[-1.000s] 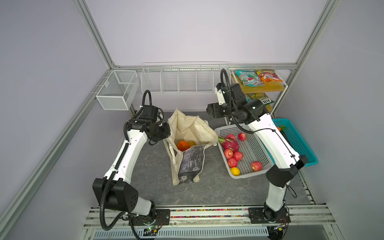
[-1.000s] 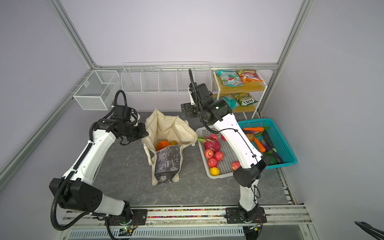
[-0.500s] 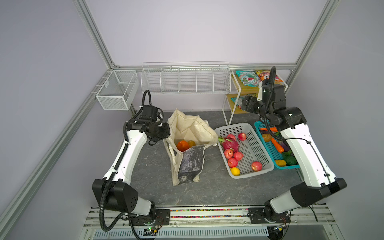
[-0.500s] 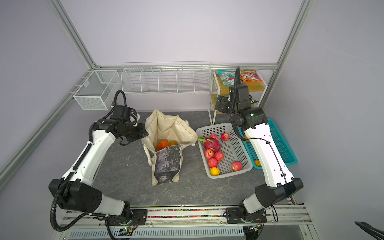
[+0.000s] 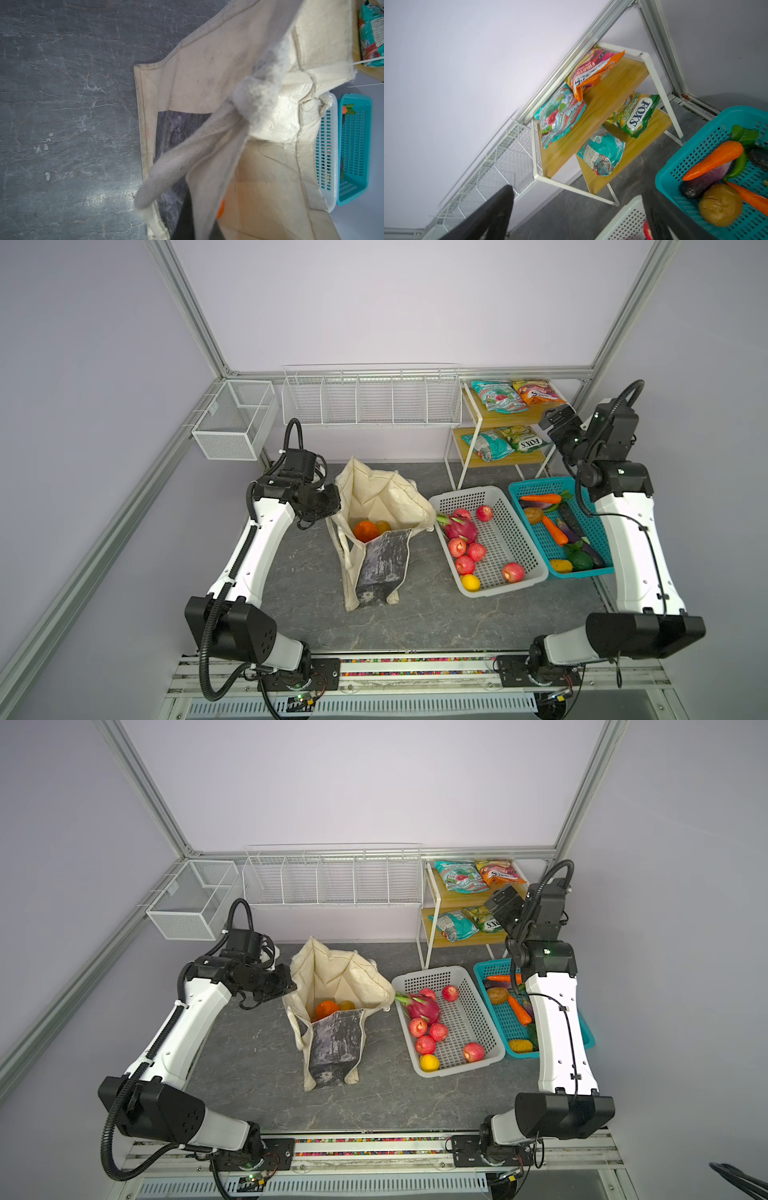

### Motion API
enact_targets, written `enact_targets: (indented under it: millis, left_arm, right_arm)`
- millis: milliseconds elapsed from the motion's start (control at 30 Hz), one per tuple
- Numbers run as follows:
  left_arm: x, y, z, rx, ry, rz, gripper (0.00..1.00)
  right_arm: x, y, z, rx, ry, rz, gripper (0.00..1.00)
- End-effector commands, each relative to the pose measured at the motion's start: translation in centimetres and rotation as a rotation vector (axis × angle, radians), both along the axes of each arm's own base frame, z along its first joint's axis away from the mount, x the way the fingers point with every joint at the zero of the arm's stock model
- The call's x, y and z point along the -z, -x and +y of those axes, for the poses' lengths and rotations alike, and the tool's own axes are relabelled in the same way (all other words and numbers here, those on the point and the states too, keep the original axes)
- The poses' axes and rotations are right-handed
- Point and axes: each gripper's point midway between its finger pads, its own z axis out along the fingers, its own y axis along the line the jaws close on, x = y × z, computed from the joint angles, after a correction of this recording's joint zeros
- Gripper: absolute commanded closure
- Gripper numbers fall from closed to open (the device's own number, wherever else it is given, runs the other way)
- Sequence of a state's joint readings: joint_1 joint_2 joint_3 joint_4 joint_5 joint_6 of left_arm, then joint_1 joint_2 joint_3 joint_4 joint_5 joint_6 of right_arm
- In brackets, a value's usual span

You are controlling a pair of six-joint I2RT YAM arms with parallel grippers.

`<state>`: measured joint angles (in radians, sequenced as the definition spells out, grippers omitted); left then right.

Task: Place the food into the grocery bag and tie it
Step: 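Raise the right gripper to the orange snack bag on the top shelf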

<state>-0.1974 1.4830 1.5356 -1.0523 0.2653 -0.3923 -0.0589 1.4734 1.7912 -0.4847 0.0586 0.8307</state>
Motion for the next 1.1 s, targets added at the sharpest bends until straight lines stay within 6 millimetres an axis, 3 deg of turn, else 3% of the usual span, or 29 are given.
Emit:
enact_targets:
  millis: [0, 167, 500, 700, 1067]
  left_arm:
    - [-1.1, -1.0, -0.2, -0.009, 0.006, -0.042, 1.0]
    - [-0.9, -1.3, -0.5, -0.013, 0.012, -0.04, 1.0]
    - [-0.9, -2.2, -0.7, -0.022, 0.004, -0.039, 1.0]
    - [-1.1, -2.8, -0.8, -0.03, 0.004, -0.04, 1.0]
    - [-0.5, -4.3, -1.5, -0.029, 0.004, -0.023, 1.0]
  right_arm:
    - [-0.5, -1.9, -1.2, 0.011, -0.186, -0.074, 0.05]
    - [0.1, -4.5, -3.3, 0.031, -0.299, -0.099, 0.09]
    - [1.6, -9.7, -5.0, 0.039, -0.398, -0.095, 0.13]
    - [0.9, -12.2, -5.3, 0.02, -0.447, -0.125, 0.15]
    - [2.8, -17.8, -5.6, -0.001, -0.603, -0.129, 0.2]
